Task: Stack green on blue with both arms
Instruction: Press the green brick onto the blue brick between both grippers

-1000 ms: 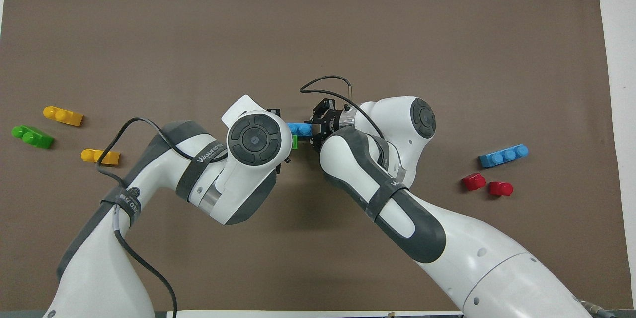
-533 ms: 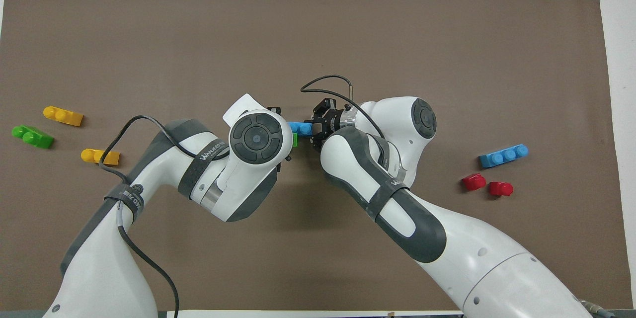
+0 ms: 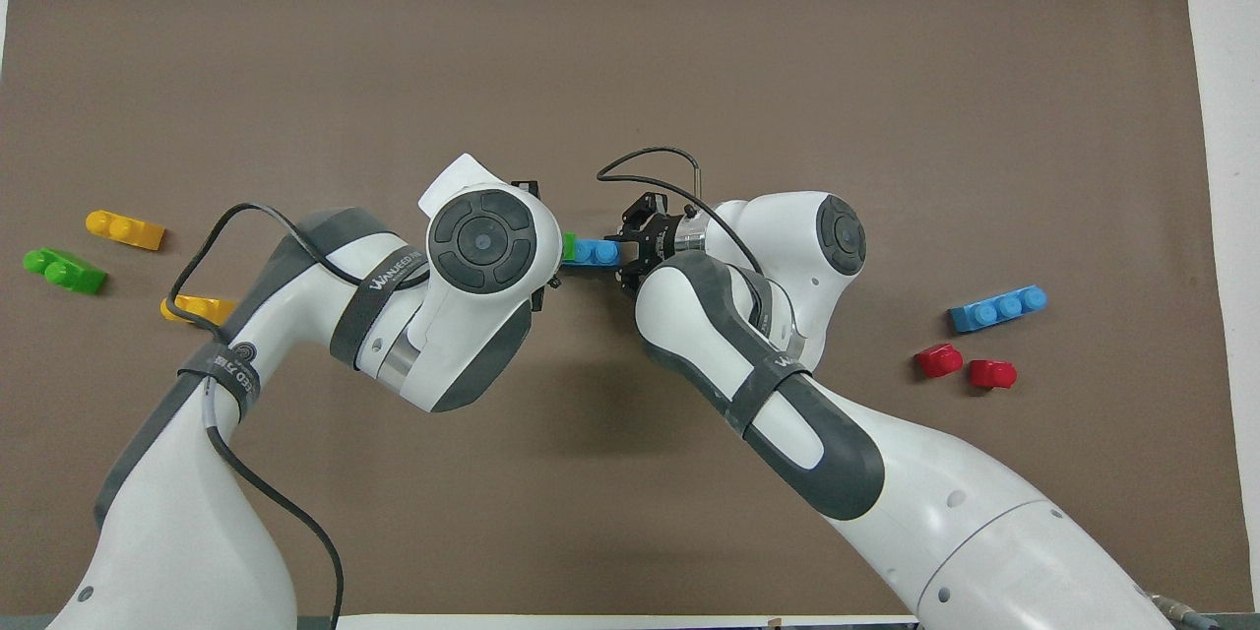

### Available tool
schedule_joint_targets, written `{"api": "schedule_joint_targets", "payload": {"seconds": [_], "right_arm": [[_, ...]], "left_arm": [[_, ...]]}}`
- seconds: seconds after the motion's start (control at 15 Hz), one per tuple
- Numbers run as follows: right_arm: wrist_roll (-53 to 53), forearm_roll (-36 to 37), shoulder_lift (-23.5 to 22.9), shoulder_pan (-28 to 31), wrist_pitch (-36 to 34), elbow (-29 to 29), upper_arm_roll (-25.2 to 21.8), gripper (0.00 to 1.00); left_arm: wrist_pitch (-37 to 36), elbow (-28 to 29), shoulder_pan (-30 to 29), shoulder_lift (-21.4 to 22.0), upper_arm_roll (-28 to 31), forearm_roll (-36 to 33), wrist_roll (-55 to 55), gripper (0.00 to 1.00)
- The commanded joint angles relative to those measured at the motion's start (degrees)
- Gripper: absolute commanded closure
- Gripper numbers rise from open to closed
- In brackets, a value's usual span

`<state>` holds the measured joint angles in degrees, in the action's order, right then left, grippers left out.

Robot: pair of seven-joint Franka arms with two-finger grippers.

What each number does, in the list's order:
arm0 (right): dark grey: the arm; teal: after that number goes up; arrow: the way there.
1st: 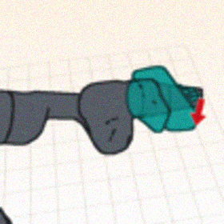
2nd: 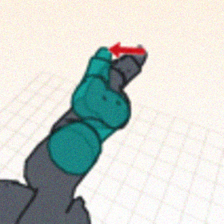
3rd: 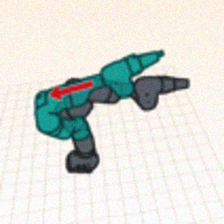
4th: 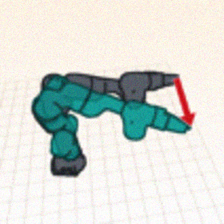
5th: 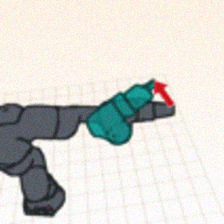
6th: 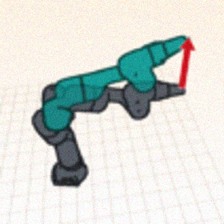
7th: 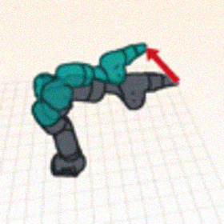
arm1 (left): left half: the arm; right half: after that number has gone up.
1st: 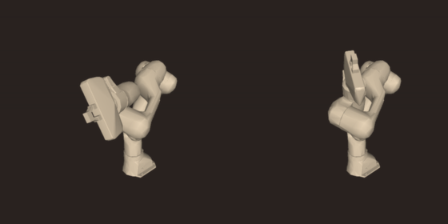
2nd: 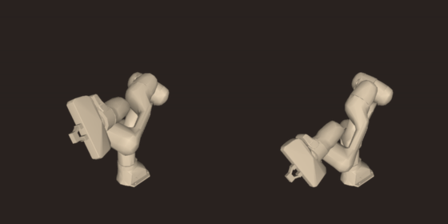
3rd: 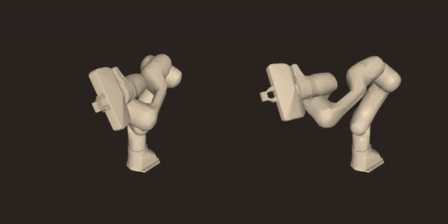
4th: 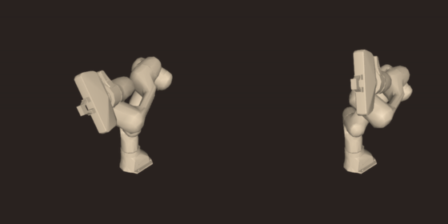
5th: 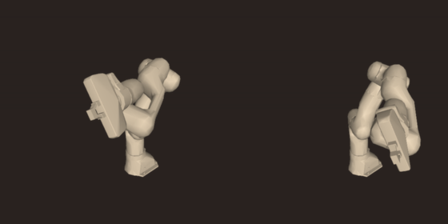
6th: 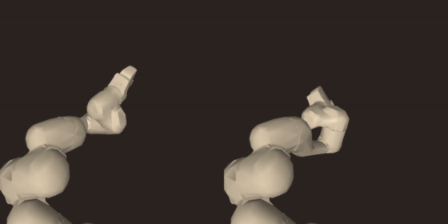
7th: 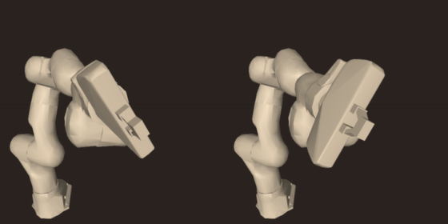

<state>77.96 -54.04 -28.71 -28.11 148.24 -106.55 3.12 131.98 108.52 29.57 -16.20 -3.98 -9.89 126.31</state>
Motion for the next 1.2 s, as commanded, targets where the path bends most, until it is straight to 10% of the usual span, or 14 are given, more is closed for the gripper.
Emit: {"api": "schedule_joint_targets", "payload": {"seconds": [0.0, 1.13], "right_arm": [[-2.1, -2.3, -0.2, -0.2, 0.9, -0.7, 0.1, 1.00], [-2.1, -3.5, -0.2, -0.2, 2.4, -1.3, 0.1, 1.00]], "left_arm": [[1.3, -1.0, 0.4, -2.4, 0.0, -1.4, 1.1, 1.00], [1.1, -1.0, 2.3, -4.3, 0.0, -4.1, 3.3, 1.00]]}}
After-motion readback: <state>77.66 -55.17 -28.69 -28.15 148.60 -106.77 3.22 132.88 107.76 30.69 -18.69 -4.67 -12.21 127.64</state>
